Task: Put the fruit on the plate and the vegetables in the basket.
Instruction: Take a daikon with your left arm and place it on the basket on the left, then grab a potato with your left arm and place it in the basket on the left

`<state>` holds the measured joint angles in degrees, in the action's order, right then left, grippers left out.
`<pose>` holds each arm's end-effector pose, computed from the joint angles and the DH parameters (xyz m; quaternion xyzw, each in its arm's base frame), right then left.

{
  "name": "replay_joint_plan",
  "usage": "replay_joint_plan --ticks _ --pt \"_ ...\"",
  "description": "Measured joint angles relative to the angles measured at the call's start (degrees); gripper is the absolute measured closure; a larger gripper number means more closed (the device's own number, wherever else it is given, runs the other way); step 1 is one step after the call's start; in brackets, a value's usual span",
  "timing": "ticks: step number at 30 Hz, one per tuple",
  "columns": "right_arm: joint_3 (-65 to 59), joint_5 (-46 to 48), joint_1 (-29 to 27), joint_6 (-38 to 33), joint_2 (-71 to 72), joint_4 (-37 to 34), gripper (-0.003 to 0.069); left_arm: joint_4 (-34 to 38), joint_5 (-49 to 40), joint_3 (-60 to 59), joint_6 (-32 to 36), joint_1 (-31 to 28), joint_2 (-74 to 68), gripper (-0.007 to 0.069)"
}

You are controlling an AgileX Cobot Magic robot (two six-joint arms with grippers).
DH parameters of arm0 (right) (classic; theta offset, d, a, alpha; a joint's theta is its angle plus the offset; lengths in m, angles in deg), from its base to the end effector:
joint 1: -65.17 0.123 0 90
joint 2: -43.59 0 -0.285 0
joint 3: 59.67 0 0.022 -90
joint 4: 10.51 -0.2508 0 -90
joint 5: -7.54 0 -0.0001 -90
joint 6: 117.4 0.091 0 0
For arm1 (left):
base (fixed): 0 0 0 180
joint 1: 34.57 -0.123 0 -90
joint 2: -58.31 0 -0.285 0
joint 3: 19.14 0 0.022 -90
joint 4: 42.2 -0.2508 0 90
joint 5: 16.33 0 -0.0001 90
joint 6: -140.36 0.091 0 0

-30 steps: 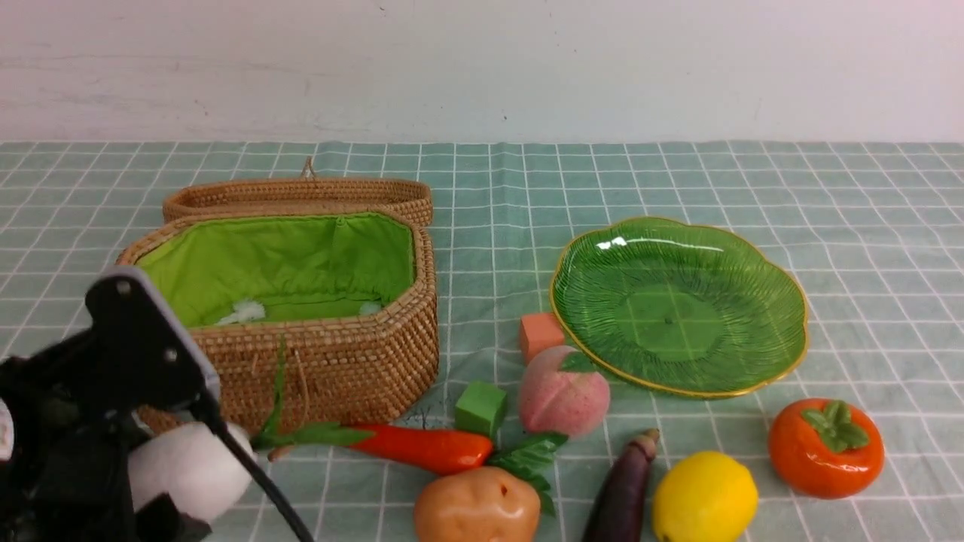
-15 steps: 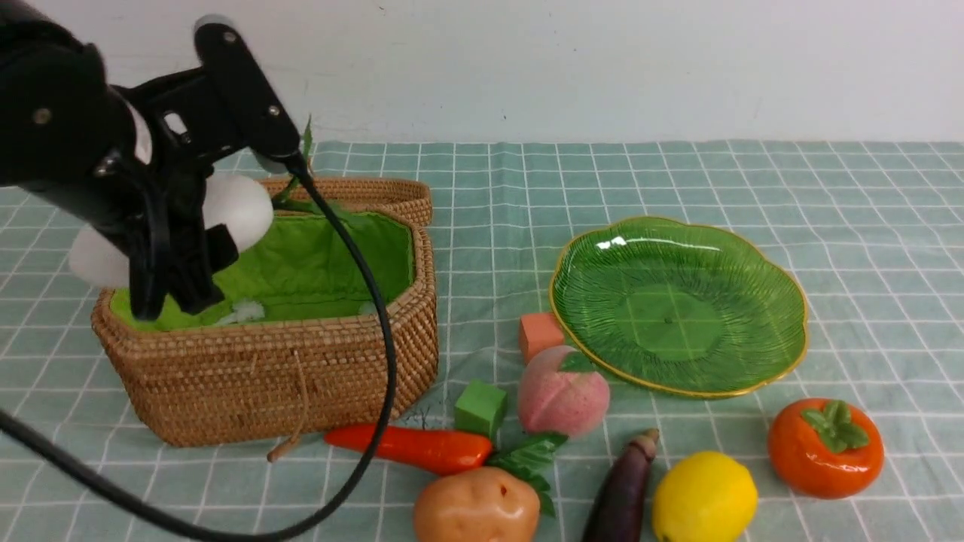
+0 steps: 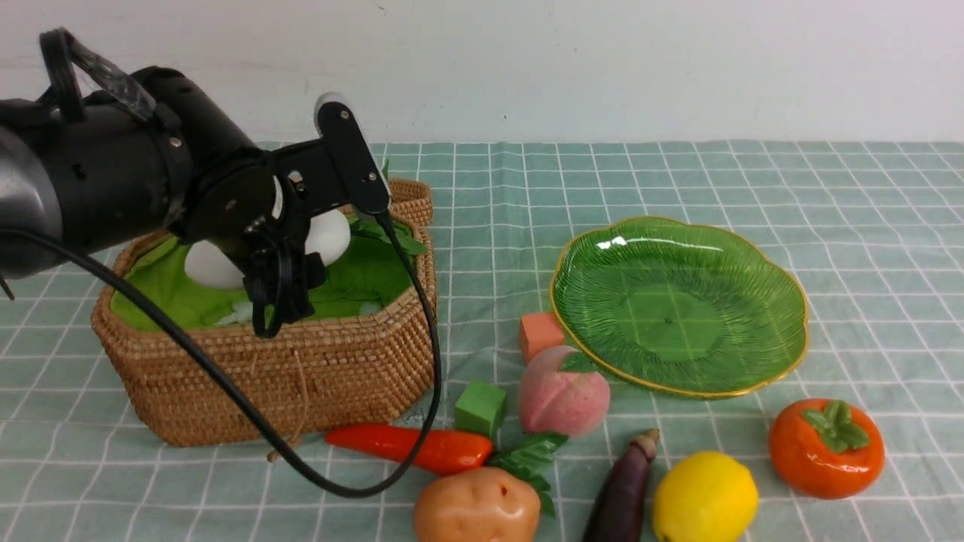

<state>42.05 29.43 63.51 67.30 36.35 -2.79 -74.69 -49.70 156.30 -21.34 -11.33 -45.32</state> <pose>0.0522 -0.0061 0.1734 0.0092 0.8049 -0.0415 0.5919 0.3517 -0.1217 0.2787 0.4804 0.7874 0.2084 0.3253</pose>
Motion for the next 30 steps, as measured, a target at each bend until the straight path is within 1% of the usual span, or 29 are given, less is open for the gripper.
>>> replay_joint_plan --ticks 3,9,12,13,16,23,26,28,29,30 --pt "0.00 0.00 0.00 0.00 0.00 0.00 0.0418 -0.20 1.18 0.00 -0.99 0.00 0.00 0.0094" --pt "0.00 0.00 0.00 0.00 0.00 0.00 0.0418 0.02 0.57 0.00 -2.92 0.00 0.00 0.0089" --pt "0.00 0.00 0.00 0.00 0.00 0.00 0.0418 1.09 -0.01 0.00 -3.29 0.00 0.00 0.0064" --pt "0.00 0.00 0.00 0.00 0.00 0.00 0.0418 2.60 -0.35 0.00 -3.29 0.00 0.00 0.0041" --pt "0.00 0.00 0.00 0.00 0.00 0.00 0.0418 4.17 -0.52 0.00 -3.29 0.00 0.00 0.0022" --pt "0.00 0.00 0.00 0.00 0.00 0.00 0.0418 6.29 -1.49 0.00 -3.29 0.00 1.94 0.0022" --pt "0.00 0.00 0.00 0.00 0.00 0.00 0.0418 9.79 -3.75 0.00 -3.29 0.00 4.11 0.0027" --pt "0.00 0.00 0.00 0.00 0.00 0.00 0.0418 16.38 -7.57 0.00 -2.99 0.00 7.60 0.0032" --pt "0.00 0.00 0.00 0.00 0.00 0.00 0.0418 16.94 -7.86 0.00 -2.99 0.00 7.60 0.0032" --pt "0.00 0.00 0.00 0.00 0.00 0.00 0.0418 20.85 -9.43 -0.43 -1.82 0.00 9.91 0.0032"
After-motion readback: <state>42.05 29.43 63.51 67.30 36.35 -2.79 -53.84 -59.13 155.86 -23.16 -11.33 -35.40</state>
